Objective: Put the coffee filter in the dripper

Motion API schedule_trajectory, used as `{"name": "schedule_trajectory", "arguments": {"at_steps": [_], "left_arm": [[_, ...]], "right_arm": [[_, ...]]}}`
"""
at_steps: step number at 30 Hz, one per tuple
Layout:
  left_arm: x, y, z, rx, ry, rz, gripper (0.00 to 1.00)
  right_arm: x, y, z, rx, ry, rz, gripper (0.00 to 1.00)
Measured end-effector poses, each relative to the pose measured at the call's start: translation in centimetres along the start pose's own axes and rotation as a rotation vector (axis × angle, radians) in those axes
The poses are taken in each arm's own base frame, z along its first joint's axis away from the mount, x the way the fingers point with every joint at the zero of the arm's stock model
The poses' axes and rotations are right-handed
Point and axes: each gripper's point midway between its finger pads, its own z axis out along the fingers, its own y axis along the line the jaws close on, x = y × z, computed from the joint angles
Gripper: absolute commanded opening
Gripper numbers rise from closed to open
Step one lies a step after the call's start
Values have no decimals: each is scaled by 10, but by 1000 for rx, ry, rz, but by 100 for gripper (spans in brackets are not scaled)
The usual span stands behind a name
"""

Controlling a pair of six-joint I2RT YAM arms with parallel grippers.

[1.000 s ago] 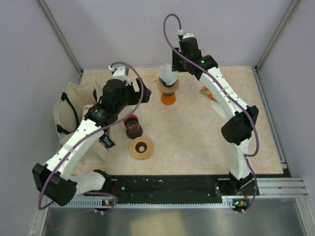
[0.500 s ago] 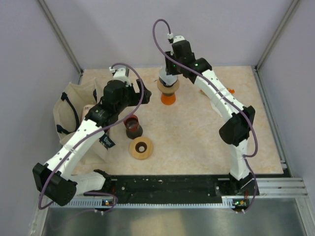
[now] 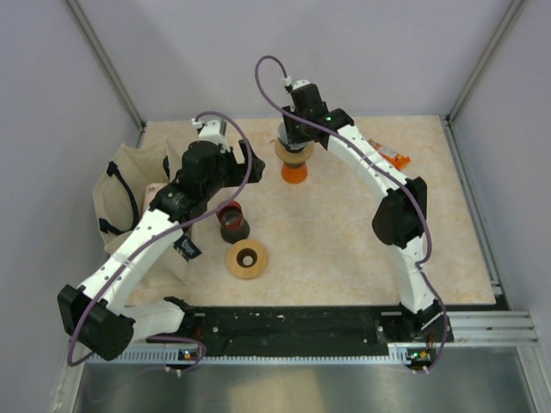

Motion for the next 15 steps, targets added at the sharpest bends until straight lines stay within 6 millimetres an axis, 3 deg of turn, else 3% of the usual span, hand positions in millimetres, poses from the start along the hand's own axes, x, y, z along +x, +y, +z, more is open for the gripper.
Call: {"name": "schedule_trajectory", "arguments": {"at_steps": [15], "left_arm": [[1,1,0,-4,2,0,99]], "right_arm": [[5,2,6,-11,14,-9,41]]}}
